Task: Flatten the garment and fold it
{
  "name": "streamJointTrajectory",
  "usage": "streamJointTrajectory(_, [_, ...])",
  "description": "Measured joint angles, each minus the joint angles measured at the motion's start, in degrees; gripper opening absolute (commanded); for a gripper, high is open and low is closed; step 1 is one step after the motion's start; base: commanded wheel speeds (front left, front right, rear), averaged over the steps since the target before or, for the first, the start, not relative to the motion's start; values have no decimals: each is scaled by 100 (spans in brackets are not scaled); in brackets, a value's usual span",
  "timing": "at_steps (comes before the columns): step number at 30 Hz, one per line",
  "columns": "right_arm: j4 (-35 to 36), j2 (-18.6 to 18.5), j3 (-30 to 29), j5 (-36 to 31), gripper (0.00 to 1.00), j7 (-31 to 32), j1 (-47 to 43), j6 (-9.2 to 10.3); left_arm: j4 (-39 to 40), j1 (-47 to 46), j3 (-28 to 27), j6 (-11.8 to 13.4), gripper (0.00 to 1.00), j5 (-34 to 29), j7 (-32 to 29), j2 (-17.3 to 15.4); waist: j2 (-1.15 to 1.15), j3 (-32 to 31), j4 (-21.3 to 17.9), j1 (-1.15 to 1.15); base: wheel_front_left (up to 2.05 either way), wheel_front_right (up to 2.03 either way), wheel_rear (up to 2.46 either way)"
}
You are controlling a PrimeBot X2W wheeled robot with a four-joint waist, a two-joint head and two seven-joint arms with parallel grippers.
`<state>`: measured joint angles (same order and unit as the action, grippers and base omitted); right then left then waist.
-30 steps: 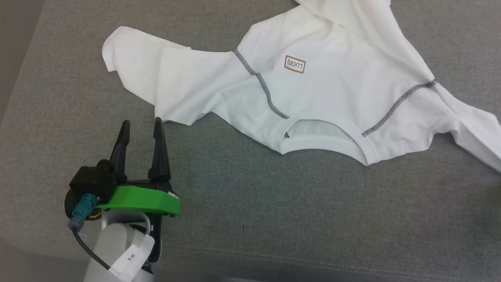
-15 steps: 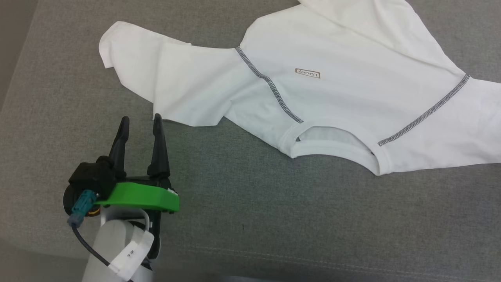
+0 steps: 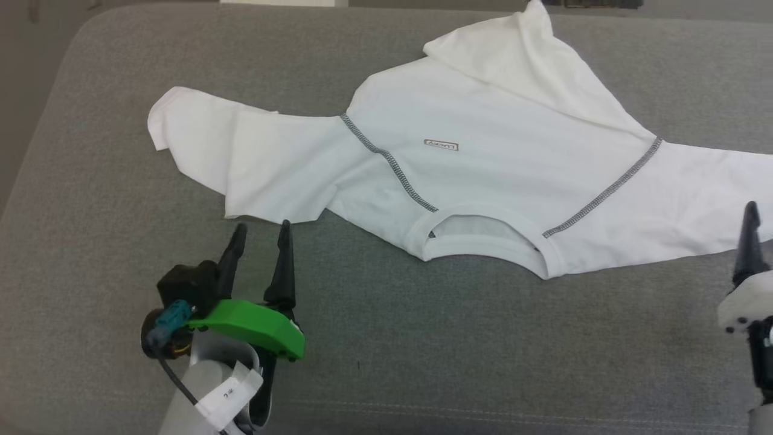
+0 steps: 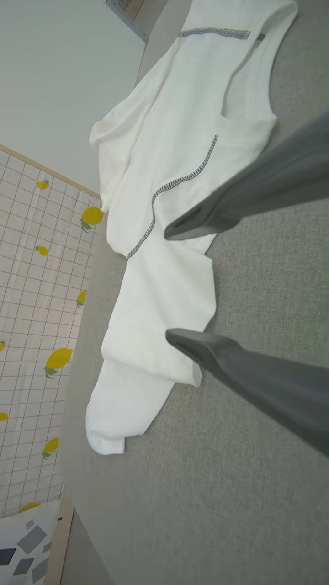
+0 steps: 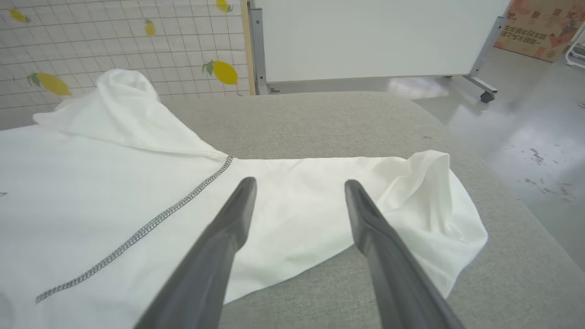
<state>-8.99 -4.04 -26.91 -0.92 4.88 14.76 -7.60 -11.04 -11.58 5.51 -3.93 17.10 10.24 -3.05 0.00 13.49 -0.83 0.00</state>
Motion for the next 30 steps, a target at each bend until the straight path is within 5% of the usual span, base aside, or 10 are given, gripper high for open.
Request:
streamJointTrajectory(11, [843, 114, 1328, 868, 100, -154, -1036, 0, -949, -434, 359, 432, 100, 781, -1389, 7, 0, -268, -609, 0, 0, 0, 0])
streamJointTrajectory(22, [1193, 113, 1658, 958, 100, -129, -1046, 1, -2282, -1635, 334, 1206, 100, 804, -2291, -86, 0, -82, -892, 0, 0, 0, 0])
streamJointTrajectory(30, [1294, 114, 1800, 1084, 100, -111, -1034, 1, -2714, -2157, 296, 1256, 100, 766, -2480, -174, 0, 104, -985, 0, 0, 0, 0])
